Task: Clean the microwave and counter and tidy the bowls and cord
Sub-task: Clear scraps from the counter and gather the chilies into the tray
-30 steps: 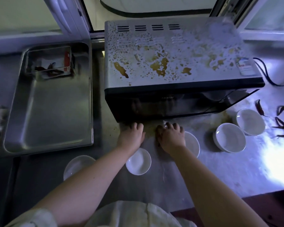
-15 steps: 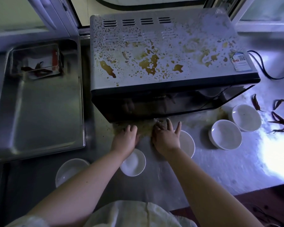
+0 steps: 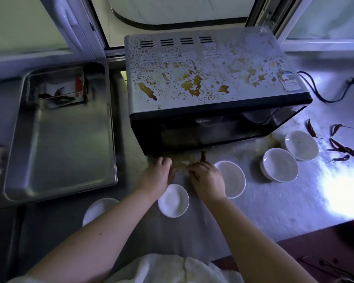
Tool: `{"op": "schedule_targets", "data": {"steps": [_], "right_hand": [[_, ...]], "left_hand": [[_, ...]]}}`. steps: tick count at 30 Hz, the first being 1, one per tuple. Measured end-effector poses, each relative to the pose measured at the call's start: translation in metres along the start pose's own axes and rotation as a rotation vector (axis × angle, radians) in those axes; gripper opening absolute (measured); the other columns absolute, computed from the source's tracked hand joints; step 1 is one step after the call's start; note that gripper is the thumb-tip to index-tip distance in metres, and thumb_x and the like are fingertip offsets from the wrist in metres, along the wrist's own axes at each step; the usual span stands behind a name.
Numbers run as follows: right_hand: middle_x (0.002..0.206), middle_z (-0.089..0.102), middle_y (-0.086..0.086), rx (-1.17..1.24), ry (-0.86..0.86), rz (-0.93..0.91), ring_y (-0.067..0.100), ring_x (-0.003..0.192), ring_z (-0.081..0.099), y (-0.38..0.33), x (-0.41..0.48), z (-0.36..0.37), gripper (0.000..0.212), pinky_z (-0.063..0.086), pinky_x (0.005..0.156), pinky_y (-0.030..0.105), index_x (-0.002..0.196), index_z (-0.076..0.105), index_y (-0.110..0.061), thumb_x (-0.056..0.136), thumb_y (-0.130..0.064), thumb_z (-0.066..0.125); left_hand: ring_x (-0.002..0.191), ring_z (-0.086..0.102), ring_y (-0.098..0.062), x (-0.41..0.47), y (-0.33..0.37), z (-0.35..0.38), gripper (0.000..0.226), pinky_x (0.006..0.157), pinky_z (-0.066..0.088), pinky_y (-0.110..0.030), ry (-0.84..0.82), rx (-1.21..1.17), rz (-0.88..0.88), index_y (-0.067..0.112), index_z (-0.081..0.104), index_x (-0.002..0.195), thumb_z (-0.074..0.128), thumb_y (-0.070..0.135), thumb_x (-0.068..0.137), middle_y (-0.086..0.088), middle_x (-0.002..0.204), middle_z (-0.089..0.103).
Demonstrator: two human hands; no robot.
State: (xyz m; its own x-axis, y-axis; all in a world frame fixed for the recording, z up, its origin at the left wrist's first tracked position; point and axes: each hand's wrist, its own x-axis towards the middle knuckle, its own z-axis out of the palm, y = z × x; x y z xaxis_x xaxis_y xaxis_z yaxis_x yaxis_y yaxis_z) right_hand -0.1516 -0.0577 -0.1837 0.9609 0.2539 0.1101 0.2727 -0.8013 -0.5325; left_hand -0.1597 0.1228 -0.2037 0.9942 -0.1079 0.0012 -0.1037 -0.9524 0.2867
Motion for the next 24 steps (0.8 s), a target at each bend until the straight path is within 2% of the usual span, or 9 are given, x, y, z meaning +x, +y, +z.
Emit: {"op": "schedule_targets", "data": {"steps": [2,5,8,10,13,15,17,20,24], "right_hand": [[0.079,0.072,-0.001,0.009,0.058,0.006,0.027,0.076,0.062,-0.006,-0.003,0.001,0.012,0.053,0.064,0.034,0.079,0.074,-0.015,0.075,-0.016,0.063],[0.074,0.069,0.000,0.002,0.160,0.035,0.029,0.072,0.060,-0.021,-0.010,-0.002,0.007,0.052,0.059,0.034,0.077,0.072,-0.012,0.073,-0.010,0.067],[0.072,0.067,0.002,-0.015,0.255,0.049,0.029,0.067,0.058,-0.031,-0.021,-0.005,0.016,0.050,0.056,0.033,0.084,0.070,-0.010,0.071,-0.002,0.073],[0.071,0.066,0.002,-0.041,0.306,0.054,0.029,0.066,0.057,-0.034,-0.031,-0.008,0.017,0.049,0.057,0.034,0.090,0.069,-0.009,0.074,-0.003,0.070],[0.071,0.066,0.000,-0.109,0.381,0.093,0.026,0.071,0.057,-0.036,-0.051,-0.016,0.014,0.048,0.059,0.031,0.091,0.072,-0.012,0.078,-0.010,0.070],[0.071,0.066,-0.001,-0.141,0.447,0.131,0.024,0.074,0.057,-0.035,-0.067,-0.024,0.005,0.048,0.057,0.031,0.084,0.072,-0.012,0.080,-0.013,0.071],[0.073,0.068,0.001,-0.181,0.492,0.176,0.026,0.075,0.059,-0.030,-0.086,-0.033,0.009,0.050,0.059,0.033,0.082,0.072,-0.011,0.081,-0.017,0.065],[0.076,0.069,0.004,-0.222,0.521,0.216,0.032,0.073,0.062,-0.018,-0.117,-0.044,0.010,0.053,0.060,0.036,0.084,0.071,-0.009,0.075,-0.007,0.066],[0.078,0.069,0.002,-0.258,0.553,0.286,0.031,0.074,0.060,-0.005,-0.157,-0.066,0.014,0.051,0.061,0.036,0.083,0.071,-0.009,0.074,0.001,0.071]], "left_hand": [[0.067,0.057,-0.033,-0.001,-0.002,-0.004,0.016,0.052,0.044,-0.038,-0.048,-0.007,-0.020,0.013,0.050,0.097,0.059,0.025,0.092,-0.007,0.092,0.051],[0.067,0.058,-0.029,-0.003,-0.002,-0.011,0.022,0.051,0.047,-0.039,-0.094,0.058,-0.004,0.017,0.047,0.098,0.064,0.015,0.085,-0.004,0.093,0.051],[0.067,0.058,-0.028,-0.007,0.000,-0.022,0.024,0.048,0.041,-0.035,-0.120,0.080,0.055,0.016,0.048,0.100,0.065,0.015,0.084,-0.004,0.094,0.051],[0.070,0.059,-0.029,-0.010,0.005,-0.029,0.022,0.049,0.034,-0.034,-0.115,0.114,0.103,0.015,0.049,0.101,0.064,0.017,0.085,-0.004,0.094,0.051],[0.078,0.060,-0.028,-0.015,0.021,-0.040,0.017,0.053,0.030,-0.033,-0.093,0.145,0.210,0.014,0.048,0.102,0.053,0.029,0.095,-0.005,0.096,0.051],[0.084,0.059,-0.029,-0.018,0.038,-0.045,0.025,0.056,0.031,-0.034,-0.112,0.113,0.287,0.013,0.046,0.105,0.039,0.036,0.101,-0.006,0.101,0.050],[0.087,0.059,-0.029,-0.022,0.057,-0.047,0.028,0.058,0.030,-0.034,-0.144,0.083,0.358,0.013,0.045,0.108,0.032,0.037,0.103,-0.007,0.106,0.050],[0.090,0.060,-0.028,-0.033,0.087,-0.041,0.030,0.058,0.028,-0.031,-0.160,0.126,0.485,0.012,0.044,0.114,0.029,0.037,0.104,-0.008,0.112,0.052],[0.104,0.059,-0.028,-0.043,0.136,-0.029,0.034,0.066,0.036,-0.032,-0.169,0.204,0.633,0.011,0.043,0.120,0.029,0.037,0.103,-0.009,0.120,0.052]]}}
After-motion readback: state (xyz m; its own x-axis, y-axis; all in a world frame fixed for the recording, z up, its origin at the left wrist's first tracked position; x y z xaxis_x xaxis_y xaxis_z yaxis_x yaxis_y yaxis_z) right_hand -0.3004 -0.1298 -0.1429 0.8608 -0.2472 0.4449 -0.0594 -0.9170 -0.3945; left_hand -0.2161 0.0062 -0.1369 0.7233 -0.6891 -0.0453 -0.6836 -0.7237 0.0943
